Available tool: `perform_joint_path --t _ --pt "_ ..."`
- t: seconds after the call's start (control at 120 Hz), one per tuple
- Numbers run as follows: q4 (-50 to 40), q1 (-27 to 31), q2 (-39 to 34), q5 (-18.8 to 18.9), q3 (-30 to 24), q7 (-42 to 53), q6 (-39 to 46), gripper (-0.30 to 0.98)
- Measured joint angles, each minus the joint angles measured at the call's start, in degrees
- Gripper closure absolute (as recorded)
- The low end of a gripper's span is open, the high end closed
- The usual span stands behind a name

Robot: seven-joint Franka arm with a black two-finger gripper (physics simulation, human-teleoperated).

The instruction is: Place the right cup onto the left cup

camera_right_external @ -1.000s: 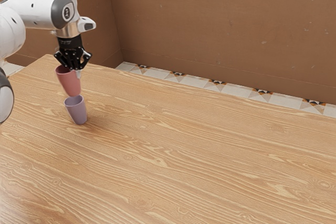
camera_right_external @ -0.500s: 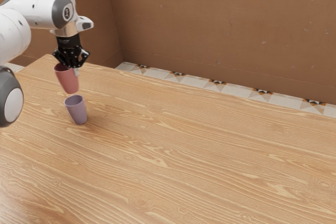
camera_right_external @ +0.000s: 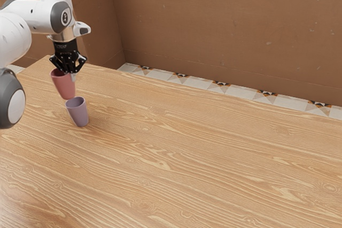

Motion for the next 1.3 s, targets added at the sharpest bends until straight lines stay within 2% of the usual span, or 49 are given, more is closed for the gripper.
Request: perform_joint_path --t 0.358,1.3 --pt "4.2 0.1 3.6 -1.1 0.1 0.2 -0.5 0.77" --pt "4.4 1.3 6.3 -2.9 0.0 0.4 -0.1 0.77"
